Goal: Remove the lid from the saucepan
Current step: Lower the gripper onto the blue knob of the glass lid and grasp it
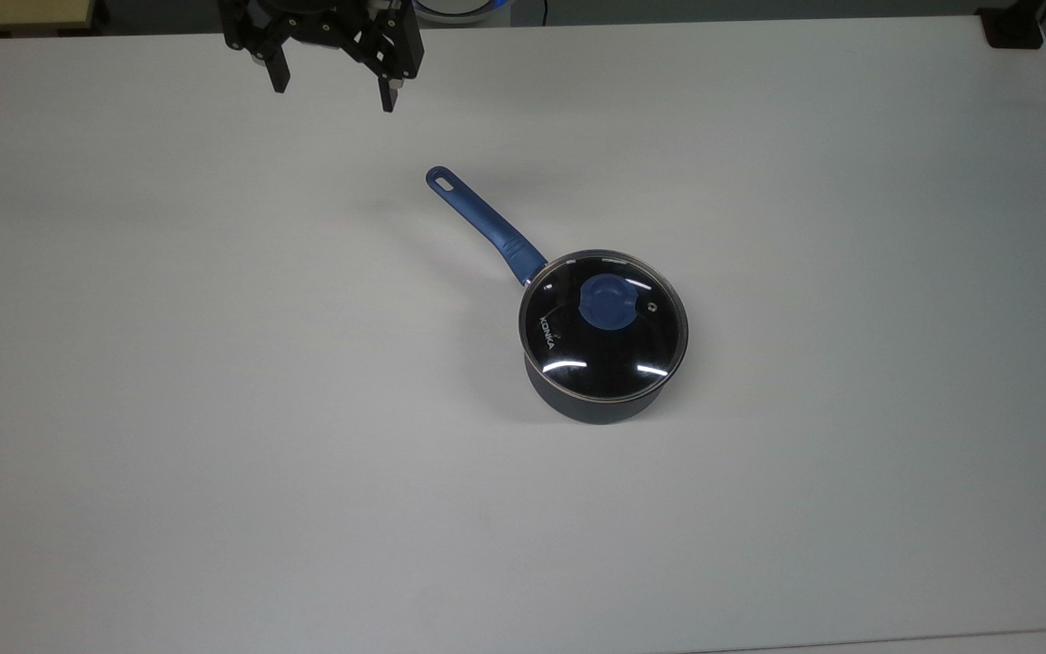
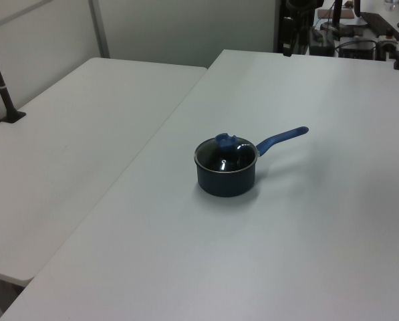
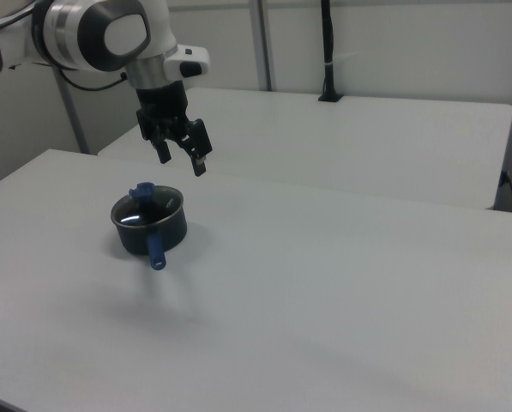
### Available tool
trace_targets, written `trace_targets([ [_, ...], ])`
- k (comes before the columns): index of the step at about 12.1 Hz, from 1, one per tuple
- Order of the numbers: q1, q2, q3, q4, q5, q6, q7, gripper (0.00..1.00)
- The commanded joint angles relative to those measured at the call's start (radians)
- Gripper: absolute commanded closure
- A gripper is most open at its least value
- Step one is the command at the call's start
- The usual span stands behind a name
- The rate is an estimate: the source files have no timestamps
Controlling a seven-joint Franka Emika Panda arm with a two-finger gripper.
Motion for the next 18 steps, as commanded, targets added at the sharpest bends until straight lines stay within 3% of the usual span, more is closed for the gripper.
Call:
trace_targets([
  [1, -0.001, -0.007, 0.006, 0.002, -0.008, -0.033, -0.007, 0.00],
  [7, -0.005, -0.004, 0.004, 0.003, -0.010, -0.026, -0.010, 0.00],
  [10, 0.002, 0.085, 0.007, 0.060, 0.010, 0.032, 0.007, 0.00],
  [13, 0.082, 0.160, 0.007, 0.102, 0.064, 0.152, 0.043, 0.00],
  [18, 0.283, 0.363, 0.006, 0.169, 0.041, 0.288, 0.189, 0.00],
])
